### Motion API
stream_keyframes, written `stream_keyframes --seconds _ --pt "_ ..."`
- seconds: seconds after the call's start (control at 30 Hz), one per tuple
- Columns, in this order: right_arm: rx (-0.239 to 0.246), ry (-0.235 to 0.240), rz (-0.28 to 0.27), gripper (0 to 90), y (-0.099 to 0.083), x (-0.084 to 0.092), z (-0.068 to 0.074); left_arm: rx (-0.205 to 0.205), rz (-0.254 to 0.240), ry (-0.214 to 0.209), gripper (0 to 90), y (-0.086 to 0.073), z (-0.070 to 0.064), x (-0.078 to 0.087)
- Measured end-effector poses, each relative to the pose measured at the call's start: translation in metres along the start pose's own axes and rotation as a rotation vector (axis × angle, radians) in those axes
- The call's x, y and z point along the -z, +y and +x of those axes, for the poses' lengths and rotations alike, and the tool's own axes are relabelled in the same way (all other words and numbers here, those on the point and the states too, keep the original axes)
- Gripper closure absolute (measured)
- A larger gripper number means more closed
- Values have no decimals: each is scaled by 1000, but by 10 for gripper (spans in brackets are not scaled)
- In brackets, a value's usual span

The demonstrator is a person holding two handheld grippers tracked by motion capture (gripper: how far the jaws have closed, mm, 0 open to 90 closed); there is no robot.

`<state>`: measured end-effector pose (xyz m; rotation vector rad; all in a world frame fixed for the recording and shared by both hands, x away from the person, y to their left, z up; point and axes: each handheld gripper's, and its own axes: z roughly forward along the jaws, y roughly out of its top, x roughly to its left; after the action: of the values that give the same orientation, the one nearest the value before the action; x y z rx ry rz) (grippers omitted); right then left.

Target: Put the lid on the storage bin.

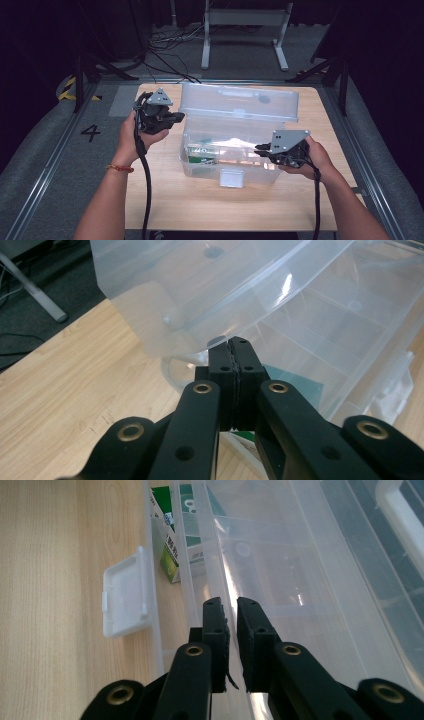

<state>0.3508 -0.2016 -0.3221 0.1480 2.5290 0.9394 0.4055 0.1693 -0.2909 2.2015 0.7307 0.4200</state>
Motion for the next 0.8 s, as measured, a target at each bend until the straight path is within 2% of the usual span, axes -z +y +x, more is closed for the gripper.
stream_keyframes --seconds 0.13,0.2,0.3,0.43,0.57,0.67,0.8 --pt "-17 -4 -10 862 -8 9 1 -8 11 -4 896 -6 -4 0" --pt "-36 -8 -23 870 -14 15 2 -19 33 -5 896 -10 -6 -2" --pt "-45 -6 -34 870 -19 21 4 -14 38 -15 896 -14 -7 -3" --pt "-54 -6 -39 870 -23 25 6 -15 55 -19 896 -19 -8 -5" --pt "-84 10 -55 870 -33 30 8 -17 76 -20 896 -27 -7 -7" --pt "-88 4 -51 870 -37 32 9 -3 75 -20 896 -30 -7 -8" --pt "-114 14 -55 870 -45 35 12 -10 78 -22 896 -35 -10 -10"
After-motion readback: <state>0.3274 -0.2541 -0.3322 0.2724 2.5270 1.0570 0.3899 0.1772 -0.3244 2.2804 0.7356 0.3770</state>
